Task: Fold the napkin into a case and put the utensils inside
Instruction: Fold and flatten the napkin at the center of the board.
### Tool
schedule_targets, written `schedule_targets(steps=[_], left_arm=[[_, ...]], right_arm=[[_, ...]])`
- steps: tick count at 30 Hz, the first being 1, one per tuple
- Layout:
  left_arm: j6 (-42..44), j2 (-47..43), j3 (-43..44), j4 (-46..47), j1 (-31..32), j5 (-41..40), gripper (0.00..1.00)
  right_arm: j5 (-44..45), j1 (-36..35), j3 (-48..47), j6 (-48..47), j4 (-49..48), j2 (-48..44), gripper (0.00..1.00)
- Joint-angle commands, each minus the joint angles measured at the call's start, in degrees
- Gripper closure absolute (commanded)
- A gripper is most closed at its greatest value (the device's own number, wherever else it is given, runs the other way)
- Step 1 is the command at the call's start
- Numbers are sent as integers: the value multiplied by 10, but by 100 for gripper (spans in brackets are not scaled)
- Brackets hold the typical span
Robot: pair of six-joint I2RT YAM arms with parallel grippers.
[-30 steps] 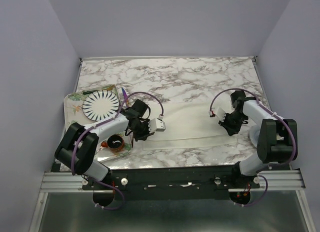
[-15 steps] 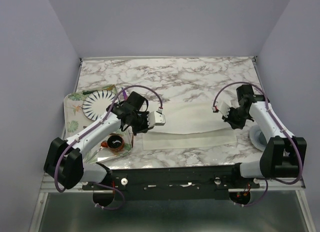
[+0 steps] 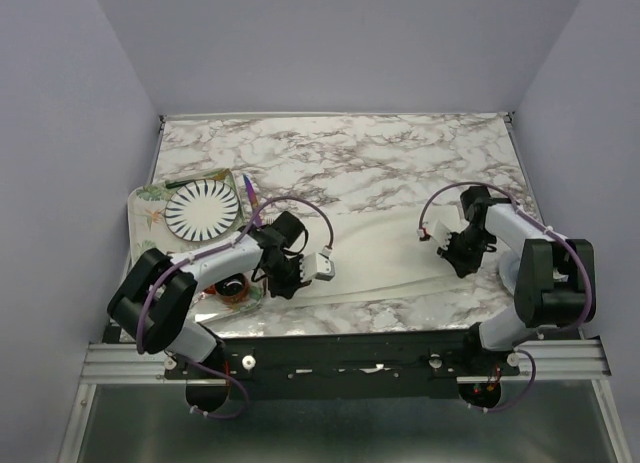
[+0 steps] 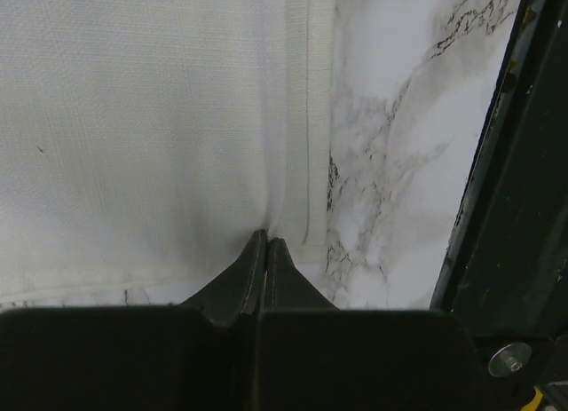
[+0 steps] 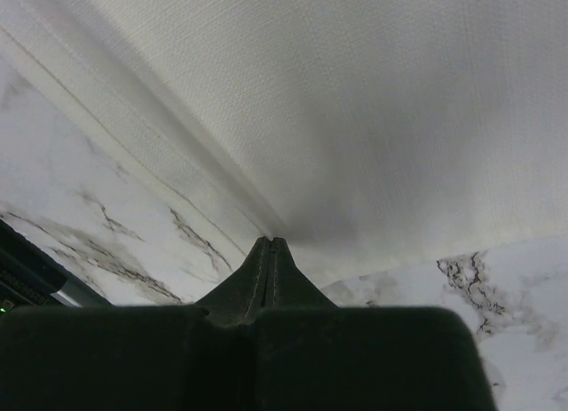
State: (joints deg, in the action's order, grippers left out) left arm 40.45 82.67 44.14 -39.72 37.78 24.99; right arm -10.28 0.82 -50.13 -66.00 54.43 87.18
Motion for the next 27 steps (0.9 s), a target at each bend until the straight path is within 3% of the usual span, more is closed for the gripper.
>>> schedule_targets(steps=[1,13,27], left_arm=[[-29,40,18,39,2,-51,100],[-18,151,114,43,-17,-122,100],[12,43,183,-56,-32,-58,100]], right_arm=[[29,3,2,16,-38,30,99],[20,3,-30,51,-20,48,99],[2,3,-93,39,75,-31,99]])
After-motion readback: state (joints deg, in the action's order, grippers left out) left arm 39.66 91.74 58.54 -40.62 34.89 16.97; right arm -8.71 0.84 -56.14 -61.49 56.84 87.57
